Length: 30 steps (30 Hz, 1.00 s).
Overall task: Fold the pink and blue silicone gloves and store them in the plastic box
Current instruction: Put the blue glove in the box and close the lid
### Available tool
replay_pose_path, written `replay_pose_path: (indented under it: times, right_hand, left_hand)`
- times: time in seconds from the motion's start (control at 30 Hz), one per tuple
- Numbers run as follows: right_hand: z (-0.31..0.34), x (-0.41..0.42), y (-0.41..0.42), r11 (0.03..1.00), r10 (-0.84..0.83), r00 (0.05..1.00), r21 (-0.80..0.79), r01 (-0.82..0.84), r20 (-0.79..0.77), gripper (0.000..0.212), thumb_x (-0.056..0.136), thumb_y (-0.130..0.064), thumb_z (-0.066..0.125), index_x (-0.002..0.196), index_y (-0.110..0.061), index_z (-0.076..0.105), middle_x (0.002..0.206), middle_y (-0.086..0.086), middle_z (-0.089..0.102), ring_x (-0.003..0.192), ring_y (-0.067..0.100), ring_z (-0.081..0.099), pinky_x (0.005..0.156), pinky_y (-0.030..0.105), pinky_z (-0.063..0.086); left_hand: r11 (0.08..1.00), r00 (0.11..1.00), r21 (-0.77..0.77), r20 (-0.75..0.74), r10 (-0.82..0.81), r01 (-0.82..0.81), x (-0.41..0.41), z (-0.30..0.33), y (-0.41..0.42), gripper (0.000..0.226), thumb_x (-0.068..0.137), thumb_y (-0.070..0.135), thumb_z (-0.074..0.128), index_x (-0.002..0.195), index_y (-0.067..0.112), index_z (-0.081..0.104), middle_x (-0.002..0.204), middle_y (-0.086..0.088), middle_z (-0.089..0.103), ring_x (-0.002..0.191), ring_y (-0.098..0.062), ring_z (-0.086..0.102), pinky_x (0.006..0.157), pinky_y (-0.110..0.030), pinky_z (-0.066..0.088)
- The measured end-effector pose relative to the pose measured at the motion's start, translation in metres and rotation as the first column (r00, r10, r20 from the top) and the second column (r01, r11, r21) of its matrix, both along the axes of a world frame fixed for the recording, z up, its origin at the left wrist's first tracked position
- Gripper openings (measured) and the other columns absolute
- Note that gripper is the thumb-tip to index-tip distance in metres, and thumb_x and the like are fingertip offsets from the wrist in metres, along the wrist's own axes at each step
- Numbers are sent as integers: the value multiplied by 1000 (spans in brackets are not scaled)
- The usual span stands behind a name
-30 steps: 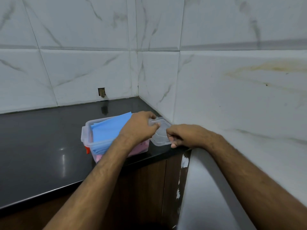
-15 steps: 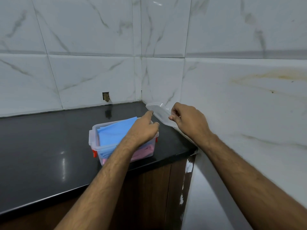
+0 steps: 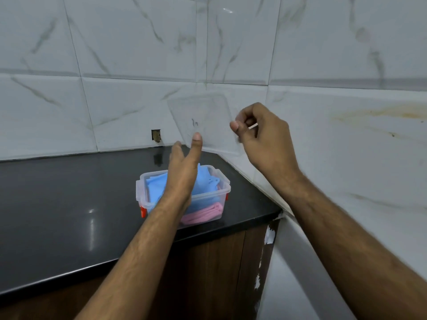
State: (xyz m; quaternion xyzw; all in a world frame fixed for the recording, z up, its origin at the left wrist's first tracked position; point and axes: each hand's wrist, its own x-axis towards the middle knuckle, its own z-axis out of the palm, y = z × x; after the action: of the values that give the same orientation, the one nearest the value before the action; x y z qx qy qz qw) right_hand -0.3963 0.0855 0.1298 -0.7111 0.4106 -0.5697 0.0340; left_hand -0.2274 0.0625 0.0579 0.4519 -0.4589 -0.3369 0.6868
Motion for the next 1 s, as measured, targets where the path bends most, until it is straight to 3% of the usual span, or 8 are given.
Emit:
replay_pose_path:
  times: [0.1,0.23,0.37,0.5,0.6,0.67,0.87,1.0]
  right_hand:
    - [7,5,3,977,174,966,90,-194,190,7,98,-26,68,96,-19,65,88,-4,70,69,11,74,68,24,56]
    - [3,8,-2,890,262,882,256,-377,391,10,104,-20,58,98,-17,66,86,1,70,69,11,71,57,19,53]
    - [-8,11,-15,765,246,828,424,-485,505,22,105,-14,55,85,-14,67,65,-5,65,59,10,59,51,19,50]
    - [-29,19,-34,769,176,932,548,-331,317,29,106,-15,45,86,-12,65,70,2,60,47,6,53,47,23,47]
    - [-43,21,-45,803,131,990,581,-136,51,31,105,-17,43,92,-2,67,67,4,63,45,7,54,45,25,45]
    - [-50,22,-49,814,121,990,578,-58,-71,33,104,-21,43,86,-11,68,65,1,66,50,11,58,51,27,47]
    - [-55,25,-53,817,86,981,576,30,-174,37,97,-14,43,62,-17,56,44,-14,55,47,11,48,47,21,39]
    - [-51,26,-54,819,75,958,565,100,-278,38,103,-23,47,66,-17,54,60,-4,55,54,11,47,52,24,35]
  left_hand:
    - [993,995,-69,4,99,-98,18,2,7,94,85,80,51,156,22,35,162,3,41,149,-16,37,123,-44,30]
    - [954,959,-107,17,282,-279,49,6,17,69,96,61,56,151,23,40,120,18,59,109,5,55,92,-23,44]
    - [922,917,-87,109,384,-376,77,9,32,50,100,46,60,136,11,60,118,1,69,101,-9,64,99,-40,55]
    - [852,769,-146,373,519,-503,88,1,57,37,98,40,56,87,6,68,74,-12,67,70,-26,64,71,-46,53]
    - [813,697,-99,463,548,-574,87,-4,77,27,96,39,58,97,15,70,75,3,68,78,-23,67,69,-35,48]
    - [801,664,-61,525,533,-595,83,-7,86,27,96,39,59,105,16,68,80,3,68,80,-22,66,73,-37,52]
    - [806,648,53,627,433,-590,79,-17,95,36,98,41,53,118,14,66,95,-2,72,89,-24,67,78,-39,55]
    - [801,628,65,659,414,-596,75,-18,95,39,97,38,50,121,13,67,96,-4,73,88,-24,67,77,-37,54]
